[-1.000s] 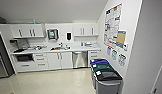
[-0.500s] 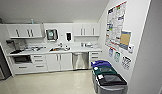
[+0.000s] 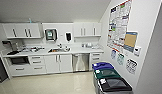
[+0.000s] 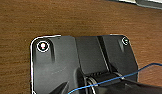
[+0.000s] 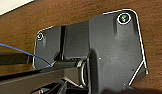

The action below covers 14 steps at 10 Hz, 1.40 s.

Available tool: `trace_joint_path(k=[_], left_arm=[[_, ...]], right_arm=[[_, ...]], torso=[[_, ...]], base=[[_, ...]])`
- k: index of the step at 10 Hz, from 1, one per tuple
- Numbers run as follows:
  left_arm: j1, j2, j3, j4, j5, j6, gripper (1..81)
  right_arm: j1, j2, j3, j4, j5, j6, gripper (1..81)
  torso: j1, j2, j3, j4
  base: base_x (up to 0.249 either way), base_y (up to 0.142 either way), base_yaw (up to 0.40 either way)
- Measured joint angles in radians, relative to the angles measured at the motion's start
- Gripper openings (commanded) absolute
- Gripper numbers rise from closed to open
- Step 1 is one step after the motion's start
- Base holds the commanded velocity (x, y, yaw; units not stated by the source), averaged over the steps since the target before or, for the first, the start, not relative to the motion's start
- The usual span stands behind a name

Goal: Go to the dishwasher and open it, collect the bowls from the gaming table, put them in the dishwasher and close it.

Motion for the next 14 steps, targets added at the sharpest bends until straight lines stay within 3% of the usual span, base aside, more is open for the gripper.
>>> trace_joint_path(k=[10, 14], left_arm=[[-0.001, -0.007, 0.0, 0.0, 0.0, 0.0, 81.1], [-0.007, -0.011, 0.0, 0.0, -0.001, 0.0, 81.1]], right_arm=[[0.003, 0.001, 0.0, 0.0, 0.0, 0.0, 81.1], [0.017, 0.001, 0.0, 0.0, 0.003, 0.0, 81.1]], torso=[[0.0, 0.0, 0.0, 0.0], [0.001, 0.001, 0.0, 0.0]], base=[[0.236, 0.0, 0.0], [0.163, 0.0, 0.0]])
